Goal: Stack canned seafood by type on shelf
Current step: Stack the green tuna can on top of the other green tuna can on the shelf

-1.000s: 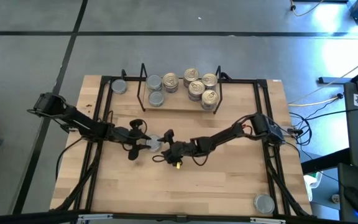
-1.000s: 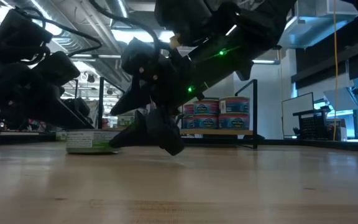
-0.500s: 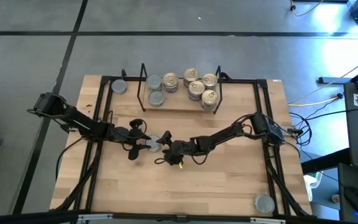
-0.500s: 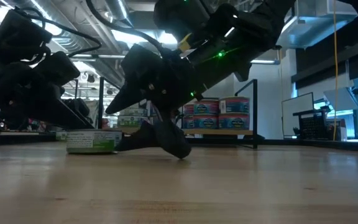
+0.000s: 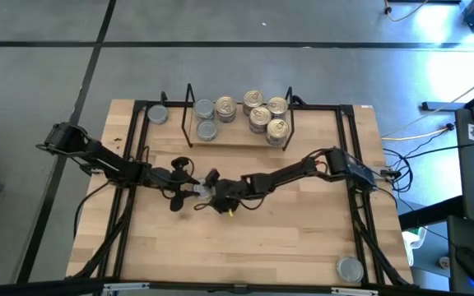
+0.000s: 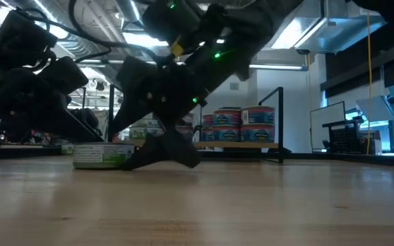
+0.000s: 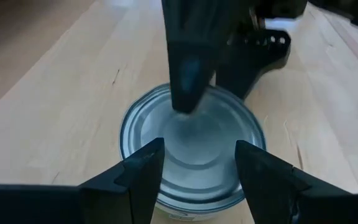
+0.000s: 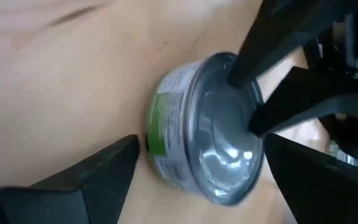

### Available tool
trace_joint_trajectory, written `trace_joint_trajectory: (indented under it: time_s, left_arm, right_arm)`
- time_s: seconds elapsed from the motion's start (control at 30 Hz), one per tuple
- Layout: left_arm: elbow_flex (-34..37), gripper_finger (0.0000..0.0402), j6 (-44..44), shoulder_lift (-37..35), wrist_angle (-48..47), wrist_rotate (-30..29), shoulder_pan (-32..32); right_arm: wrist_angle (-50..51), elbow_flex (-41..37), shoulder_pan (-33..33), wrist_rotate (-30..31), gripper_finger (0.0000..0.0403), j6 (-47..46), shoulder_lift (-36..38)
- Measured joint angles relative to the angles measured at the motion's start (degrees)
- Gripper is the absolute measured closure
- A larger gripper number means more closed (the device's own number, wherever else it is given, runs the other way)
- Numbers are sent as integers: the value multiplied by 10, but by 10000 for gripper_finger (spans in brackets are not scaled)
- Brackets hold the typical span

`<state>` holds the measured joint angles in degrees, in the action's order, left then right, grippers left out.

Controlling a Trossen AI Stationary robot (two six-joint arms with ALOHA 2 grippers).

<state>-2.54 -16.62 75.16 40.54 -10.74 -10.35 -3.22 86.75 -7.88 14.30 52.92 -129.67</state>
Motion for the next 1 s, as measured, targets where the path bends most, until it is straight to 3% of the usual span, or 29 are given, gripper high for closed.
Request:
trace_joint_trajectory:
  time_s: [0.6, 0.8, 1.0]
  left_arm:
    - [21, 202, 1, 0, 32, -10, 4]
    - [22, 202, -2, 0, 38, -18, 5]
    - [22, 202, -4, 0, 49, -19, 5]
  right_arm:
    - [-42, 39, 5, 51, 60, 77, -74]
    - [-51, 39, 7, 47, 113, 58, -76]
    - [-42, 38, 8, 57, 207, 8, -76]
